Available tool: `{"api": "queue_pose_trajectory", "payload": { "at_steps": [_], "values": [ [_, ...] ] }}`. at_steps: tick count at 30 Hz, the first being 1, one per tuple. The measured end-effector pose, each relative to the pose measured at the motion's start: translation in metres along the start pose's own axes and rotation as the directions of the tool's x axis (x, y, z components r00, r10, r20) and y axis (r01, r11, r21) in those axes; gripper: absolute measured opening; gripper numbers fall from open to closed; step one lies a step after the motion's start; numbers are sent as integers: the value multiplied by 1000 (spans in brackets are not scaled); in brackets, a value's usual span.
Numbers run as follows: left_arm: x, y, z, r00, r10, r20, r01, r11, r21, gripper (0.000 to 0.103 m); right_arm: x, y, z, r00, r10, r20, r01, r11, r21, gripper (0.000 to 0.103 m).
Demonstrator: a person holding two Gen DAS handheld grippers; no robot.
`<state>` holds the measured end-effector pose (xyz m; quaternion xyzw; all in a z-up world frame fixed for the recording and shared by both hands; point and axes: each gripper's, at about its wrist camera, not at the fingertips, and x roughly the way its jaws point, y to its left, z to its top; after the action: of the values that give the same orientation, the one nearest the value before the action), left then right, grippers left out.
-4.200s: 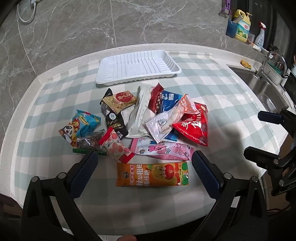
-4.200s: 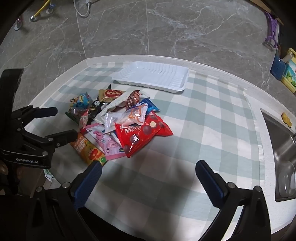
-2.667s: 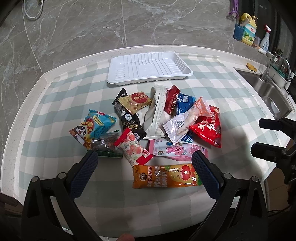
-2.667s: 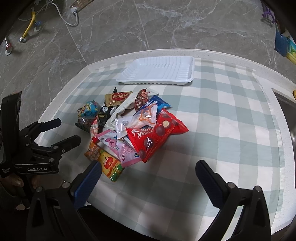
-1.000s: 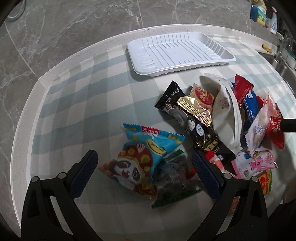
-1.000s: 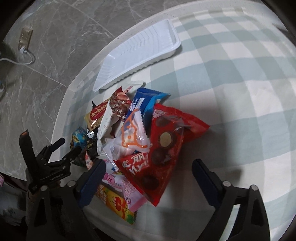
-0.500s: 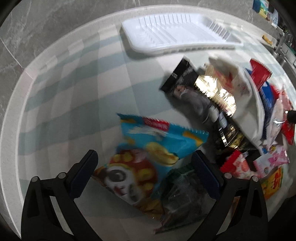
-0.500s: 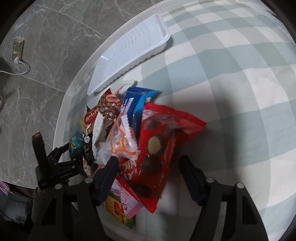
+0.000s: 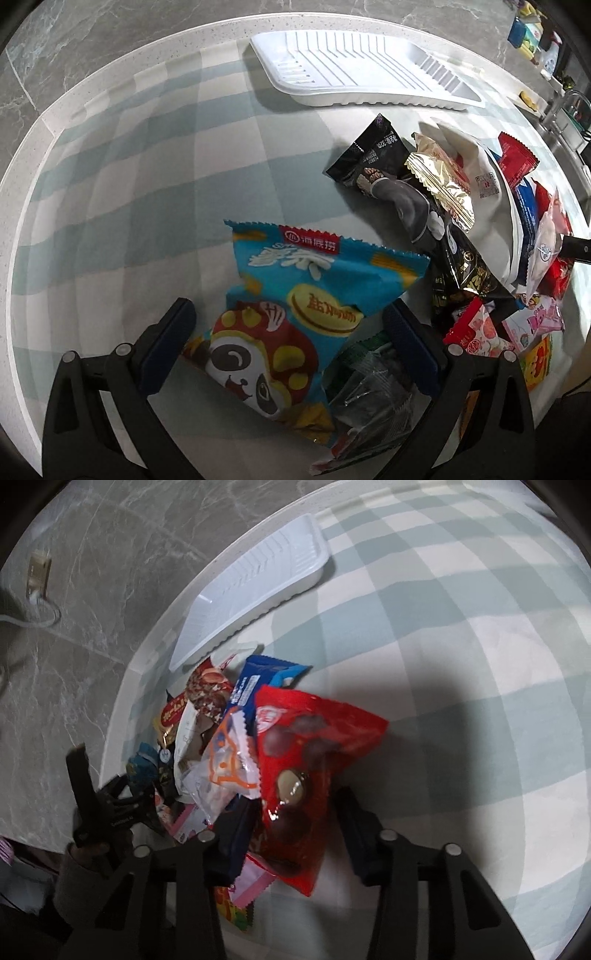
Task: Organize snacks
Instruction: 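Grasp the blue-yellow chip bag with left gripper while right grasps red chocolate bag, then carry both bags to the white tray and open both grippers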
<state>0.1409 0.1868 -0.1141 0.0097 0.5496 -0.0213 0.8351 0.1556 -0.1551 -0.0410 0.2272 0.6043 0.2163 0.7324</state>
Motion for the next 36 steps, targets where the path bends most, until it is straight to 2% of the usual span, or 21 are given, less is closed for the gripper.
{"api": "queue_pose_trajectory", "payload": {
  "at_steps": [4,6,8,11,14,19,28,36],
  "values": [
    [-3,-1,-1,1000,-7,-4,7,1000,1,100,-1,0,-1,1000,3,2,-3,1000,-6,36],
    [-6,-3,-1,1000,-12,2,12,1000,8,90,-1,-1,-1,1000,19,6,-19,1000,-3,34],
    [-13,-6,-2,1000,-21,14,21,1000,23,59,-1,-2,-1,1000,30,5,-30,1000,3,33],
    [-17,-4,-1,999,-33,4,33,999,26,45,-2,-5,0,999,53,3,-53,998,14,31],
    [-21,-2,0,999,-47,-7,47,999,13,38,-5,-6,3,998,65,2,-65,998,10,29],
    [-30,-4,0,997,-77,-7,77,997,7,36,-15,-11,12,996,90,9,-90,996,9,25],
    [-62,-1,24,983,-174,55,176,983,-43,36,-42,-29,38,978,201,55,-206,973,108,25],
    [-82,-3,64,957,-271,106,277,959,-55,36,-52,-19,71,969,240,62,-245,966,86,25]
  ]
}}
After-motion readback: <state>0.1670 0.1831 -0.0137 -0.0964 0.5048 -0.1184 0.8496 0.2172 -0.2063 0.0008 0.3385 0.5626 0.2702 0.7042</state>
